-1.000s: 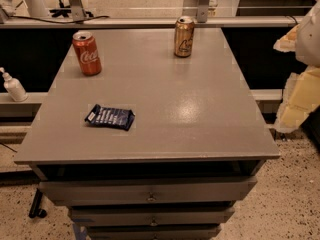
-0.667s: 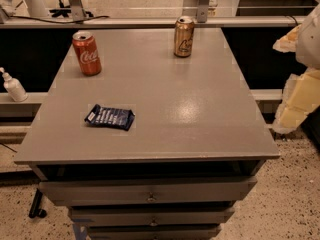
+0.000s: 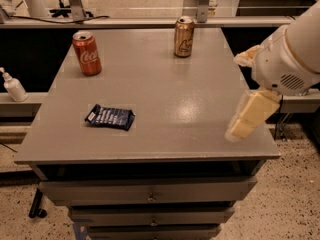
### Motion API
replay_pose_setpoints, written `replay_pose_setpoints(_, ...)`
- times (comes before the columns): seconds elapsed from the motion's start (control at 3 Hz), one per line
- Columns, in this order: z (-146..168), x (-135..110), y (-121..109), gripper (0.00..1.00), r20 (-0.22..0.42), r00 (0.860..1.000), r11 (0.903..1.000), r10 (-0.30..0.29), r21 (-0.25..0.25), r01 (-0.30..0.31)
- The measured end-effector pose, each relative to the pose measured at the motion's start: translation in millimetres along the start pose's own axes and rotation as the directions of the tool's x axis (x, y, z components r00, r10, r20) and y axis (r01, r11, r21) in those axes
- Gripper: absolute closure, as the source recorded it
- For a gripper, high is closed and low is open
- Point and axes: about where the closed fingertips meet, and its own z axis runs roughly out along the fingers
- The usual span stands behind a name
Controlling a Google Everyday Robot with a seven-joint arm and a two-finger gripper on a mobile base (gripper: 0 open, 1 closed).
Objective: Pick rxbar blueberry
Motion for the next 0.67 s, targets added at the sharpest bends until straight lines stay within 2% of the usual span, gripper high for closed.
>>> replay_pose_setpoints(0.33,34,-33,1,0.00,0.107,0.994,0.9999,0.007,-0.009,-0.006)
replay_pose_setpoints(0.67,67,-61,9,0.00,0.205,0.977,0.9980,0.059,-0.036,-0.053)
